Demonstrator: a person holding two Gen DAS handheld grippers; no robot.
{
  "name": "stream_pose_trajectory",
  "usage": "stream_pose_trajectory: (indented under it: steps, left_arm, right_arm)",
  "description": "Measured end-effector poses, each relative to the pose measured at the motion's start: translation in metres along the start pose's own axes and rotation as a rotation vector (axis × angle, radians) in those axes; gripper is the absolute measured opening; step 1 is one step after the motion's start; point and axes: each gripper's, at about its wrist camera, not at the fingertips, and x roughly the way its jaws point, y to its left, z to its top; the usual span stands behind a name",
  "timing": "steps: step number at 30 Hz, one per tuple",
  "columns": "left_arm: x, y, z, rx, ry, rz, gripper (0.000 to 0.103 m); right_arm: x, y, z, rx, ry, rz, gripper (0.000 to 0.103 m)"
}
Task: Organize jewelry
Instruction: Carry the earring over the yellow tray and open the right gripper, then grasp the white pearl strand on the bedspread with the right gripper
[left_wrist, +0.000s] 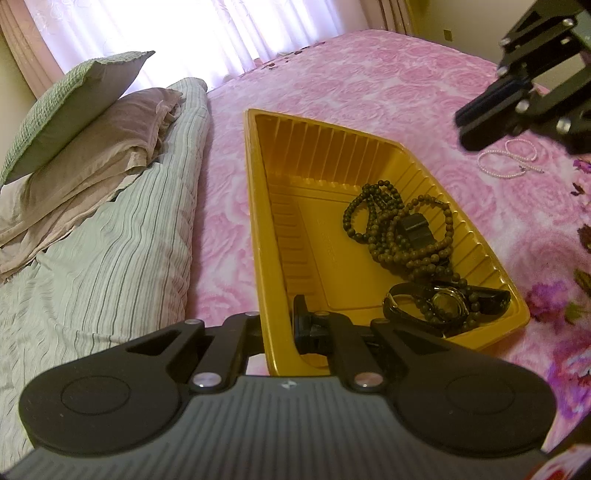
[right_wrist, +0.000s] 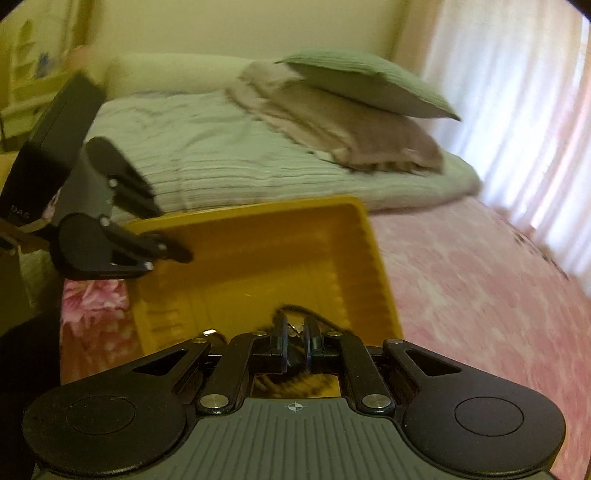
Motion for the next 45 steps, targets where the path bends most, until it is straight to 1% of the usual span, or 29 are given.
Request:
stream_pose_trajectory:
  steps: [2, 6, 14, 19, 21, 24, 25, 26, 28, 30, 33, 37, 41, 43, 45]
  left_arm:
    - [0.000, 0.000, 0.000, 0.001, 0.000, 0.000, 0.006]
    - [0.000, 0.000, 0.000, 0.002, 0.000, 0.000, 0.006]
    - [0.000, 0.000, 0.000, 0.001, 0.000, -0.001, 0.006]
    - [0.000, 0.000, 0.000, 0.001, 0.000, -0.001, 0.006]
    - [0.000, 0.000, 0.000, 0.001, -0.001, 0.000, 0.006]
    - [0.000, 0.000, 0.000, -0.001, 0.000, 0.000, 0.006]
    - [0.000, 0.000, 0.000, -0.001, 0.000, 0.000, 0.006]
    - [0.000, 0.000, 0.000, -0.001, 0.000, -0.001, 0.006]
    - [0.000, 0.000, 0.000, -0.002, 0.000, 0.000, 0.006]
    - [0.000, 0.000, 0.000, -0.001, -0.001, 0.001, 0.006]
    - [0.000, 0.000, -0.001, -0.004, -0.001, 0.002, 0.006]
    - [0.000, 0.000, -0.001, -0.009, -0.001, 0.004, 0.006]
    - [-0.001, -0.001, -0.001, -0.010, -0.002, 0.008, 0.006]
    - [-0.001, -0.001, -0.001, -0.011, -0.001, 0.010, 0.006]
    - [-0.002, -0.001, -0.001, -0.011, -0.001, 0.011, 0.006]
  right_arm:
    - [0.009, 0.005, 0.002, -0.026, 0.004, 0.013, 0.008]
    - [0.023, 0.013, 0.007, -0.037, 0.012, 0.032, 0.008]
    - [0.034, 0.015, 0.010, -0.030, 0.032, 0.062, 0.008]
    - [0.038, 0.013, 0.007, -0.003, 0.037, 0.070, 0.009]
    - [0.037, 0.011, 0.006, 0.016, 0.024, 0.071, 0.009]
    - [0.031, 0.001, 0.006, 0.076, -0.029, 0.066, 0.009]
    - [0.028, -0.004, 0.006, 0.105, -0.040, 0.060, 0.014]
    - [0.024, -0.010, 0.006, 0.138, -0.053, 0.048, 0.027]
    - [0.013, -0.023, 0.002, 0.206, -0.087, 0.020, 0.042]
    - [0.003, -0.034, -0.005, 0.264, -0.096, -0.009, 0.042]
    - [-0.011, -0.050, -0.025, 0.353, -0.083, -0.079, 0.042]
    - [-0.029, -0.070, -0.071, 0.501, -0.029, -0.185, 0.042]
    - [-0.050, -0.087, -0.116, 0.614, 0.027, -0.318, 0.042]
    - [-0.058, -0.092, -0.137, 0.645, 0.069, -0.395, 0.042]
    - [-0.066, -0.097, -0.157, 0.670, 0.099, -0.433, 0.042]
